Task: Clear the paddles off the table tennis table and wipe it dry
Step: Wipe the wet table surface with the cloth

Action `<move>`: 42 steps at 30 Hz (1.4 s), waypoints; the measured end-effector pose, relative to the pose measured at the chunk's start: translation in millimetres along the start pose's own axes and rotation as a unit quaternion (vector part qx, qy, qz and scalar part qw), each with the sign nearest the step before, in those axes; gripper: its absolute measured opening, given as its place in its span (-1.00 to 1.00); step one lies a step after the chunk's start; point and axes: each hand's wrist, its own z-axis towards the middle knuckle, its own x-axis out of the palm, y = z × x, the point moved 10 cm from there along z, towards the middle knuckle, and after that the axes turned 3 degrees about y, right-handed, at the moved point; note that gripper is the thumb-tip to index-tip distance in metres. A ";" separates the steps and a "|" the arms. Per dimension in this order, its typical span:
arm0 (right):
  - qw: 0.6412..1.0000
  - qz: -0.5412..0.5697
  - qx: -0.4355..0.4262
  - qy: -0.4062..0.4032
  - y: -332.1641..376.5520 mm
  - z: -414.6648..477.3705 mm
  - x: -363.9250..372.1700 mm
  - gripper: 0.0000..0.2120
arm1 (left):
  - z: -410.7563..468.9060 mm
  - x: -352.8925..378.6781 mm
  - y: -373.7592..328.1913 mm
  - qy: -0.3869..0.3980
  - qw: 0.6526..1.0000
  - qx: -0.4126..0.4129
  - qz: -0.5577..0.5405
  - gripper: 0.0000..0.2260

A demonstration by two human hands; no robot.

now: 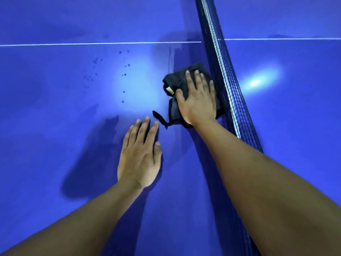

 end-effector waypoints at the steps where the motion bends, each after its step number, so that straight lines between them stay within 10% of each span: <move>1: 1.000 0.002 0.005 -0.002 -1.2 -19.4 0.2 -0.33 | -1.3 0.2 -0.8 -0.001 1.000 0.005 -0.011 -0.46; 13: 1.000 -0.003 0.022 0.014 -16.8 -231.0 2.8 -0.33 | -36.7 -15.5 -8.1 -0.070 0.995 0.036 -0.067 -0.48; 28: 0.999 -0.011 0.041 0.001 -29.6 -480.6 9.6 -0.32 | -332.0 28.9 -22.5 -0.047 0.998 0.021 -0.022 -0.51; 42: 1.000 -0.024 -0.009 -0.014 41.4 -428.0 24.7 -0.34 | -327.2 7.0 16.5 -0.060 0.998 0.005 -0.020 -0.56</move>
